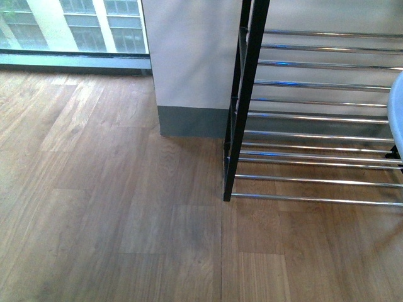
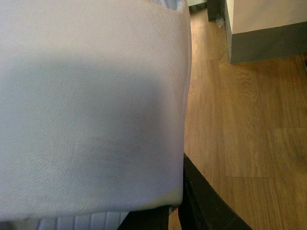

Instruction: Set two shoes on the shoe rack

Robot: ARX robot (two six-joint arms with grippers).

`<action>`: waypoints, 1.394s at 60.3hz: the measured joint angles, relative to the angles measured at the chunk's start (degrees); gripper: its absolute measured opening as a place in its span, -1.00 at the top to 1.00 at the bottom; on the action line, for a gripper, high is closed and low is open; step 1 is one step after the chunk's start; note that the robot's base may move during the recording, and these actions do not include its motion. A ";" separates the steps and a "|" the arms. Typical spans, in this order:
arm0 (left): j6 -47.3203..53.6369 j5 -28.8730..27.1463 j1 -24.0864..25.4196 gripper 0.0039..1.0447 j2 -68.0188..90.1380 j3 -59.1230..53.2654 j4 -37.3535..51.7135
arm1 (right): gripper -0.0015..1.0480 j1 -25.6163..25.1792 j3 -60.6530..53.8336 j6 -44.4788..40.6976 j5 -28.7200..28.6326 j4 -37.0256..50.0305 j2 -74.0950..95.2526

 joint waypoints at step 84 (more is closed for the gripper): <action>-0.02 -0.07 0.00 0.97 0.02 -0.04 0.00 | 0.97 0.00 -0.09 0.00 -0.13 0.00 0.02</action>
